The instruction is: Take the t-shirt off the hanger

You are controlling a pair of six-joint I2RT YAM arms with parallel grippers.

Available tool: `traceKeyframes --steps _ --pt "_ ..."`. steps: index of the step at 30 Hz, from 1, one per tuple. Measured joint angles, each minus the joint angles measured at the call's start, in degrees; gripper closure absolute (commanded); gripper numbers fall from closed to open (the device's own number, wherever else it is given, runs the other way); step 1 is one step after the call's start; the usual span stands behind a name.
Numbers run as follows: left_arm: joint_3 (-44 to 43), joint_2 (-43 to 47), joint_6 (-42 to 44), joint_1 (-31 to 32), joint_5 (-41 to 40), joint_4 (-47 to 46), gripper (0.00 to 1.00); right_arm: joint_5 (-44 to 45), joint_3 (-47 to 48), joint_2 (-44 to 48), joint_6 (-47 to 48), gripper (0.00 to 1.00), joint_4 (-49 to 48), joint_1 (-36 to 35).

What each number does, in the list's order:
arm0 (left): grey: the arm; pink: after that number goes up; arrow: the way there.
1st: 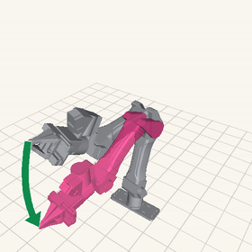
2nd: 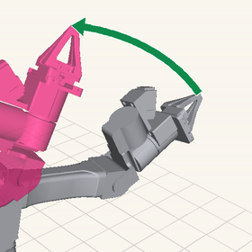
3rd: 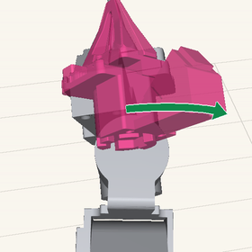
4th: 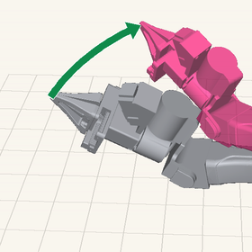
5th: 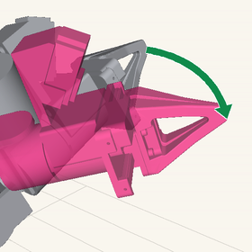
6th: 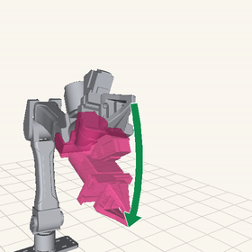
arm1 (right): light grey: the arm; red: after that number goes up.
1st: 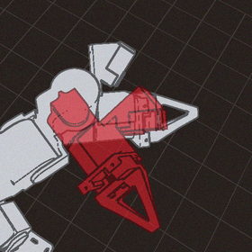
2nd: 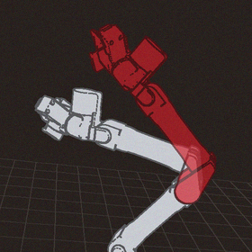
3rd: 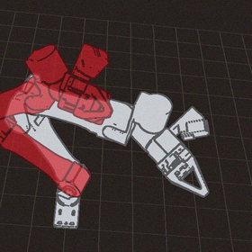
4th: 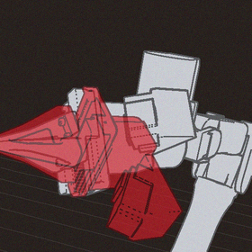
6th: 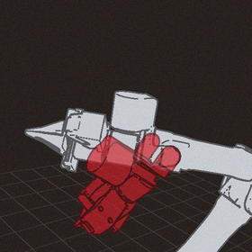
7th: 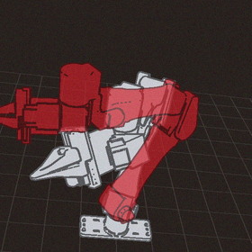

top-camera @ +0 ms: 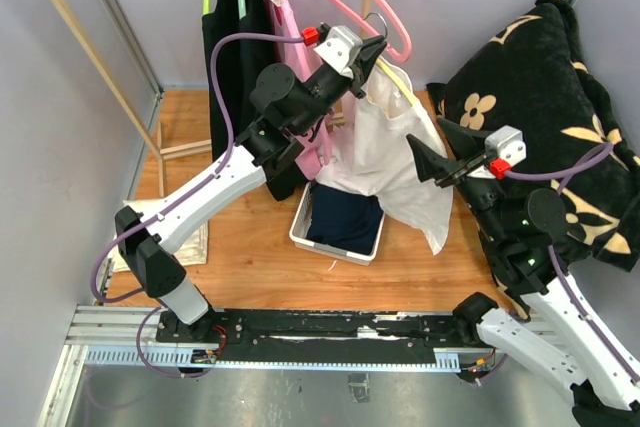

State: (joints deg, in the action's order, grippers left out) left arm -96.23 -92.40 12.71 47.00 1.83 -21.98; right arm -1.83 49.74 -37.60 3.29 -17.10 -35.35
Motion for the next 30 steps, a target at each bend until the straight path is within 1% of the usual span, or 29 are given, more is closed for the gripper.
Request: traceKeyframes --steps 3,8,13,16,18,19,20,21,22,23,24,25,30 --pt "-2.0 -0.3 0.6 0.0 -1.9 1.1 0.99 0.6 0.2 1.6 0.0 0.35 2.6 0.0" --pt "-7.1 -1.2 2.8 0.0 -3.1 2.5 0.99 2.5 -0.5 5.9 0.0 0.34 6.1 0.0" --pt "-11.9 -2.1 5.1 -0.1 -3.5 4.4 0.99 4.0 -2.3 10.3 0.0 0.40 9.4 0.0" --pt "-12.9 -2.2 5.7 -0.1 -3.5 5.0 1.00 4.9 -3.6 11.9 0.0 0.44 11.1 0.0" --pt "-13.1 -2.3 5.7 -0.1 -3.5 5.4 1.00 5.2 -4.2 12.2 0.0 0.51 12.0 0.0" --pt "-13.1 -2.3 5.7 -0.1 -3.5 5.5 1.00 5.3 -4.4 12.2 0.0 0.58 12.3 0.0" --pt "-13.1 -2.4 5.7 -0.1 -3.5 5.6 1.00 5.4 -4.7 12.0 0.0 0.68 12.5 0.0" --pt "-13.1 -2.4 5.7 -0.1 -3.5 5.8 1.00 5.5 -4.7 11.9 0.0 0.81 12.8 0.0" --pt "-13.1 -2.5 5.7 -0.1 -3.5 5.9 1.00 5.6 -4.8 11.7 0.2 0.90 12.8 0.0" --pt "-13.1 -2.5 5.7 -0.1 -3.5 5.9 1.00 5.6 -4.8 11.5 -0.1 0.96 12.8 0.0" --pt "-13.1 -2.5 5.7 -0.1 -3.5 6.0 1.00 5.7 -4.9 11.4 -0.2 0.98 12.8 0.0" --pt "-13.1 -2.5 5.7 -0.1 -3.5 6.1 1.00 5.8 -5.0 11.3 -0.3 0.99 12.8 0.0" --pt "-13.1 -2.5 6.2 -0.3 -4.5 6.4 1.00 6.5 -6.1 11.3 -0.4 0.99 12.7 0.0"
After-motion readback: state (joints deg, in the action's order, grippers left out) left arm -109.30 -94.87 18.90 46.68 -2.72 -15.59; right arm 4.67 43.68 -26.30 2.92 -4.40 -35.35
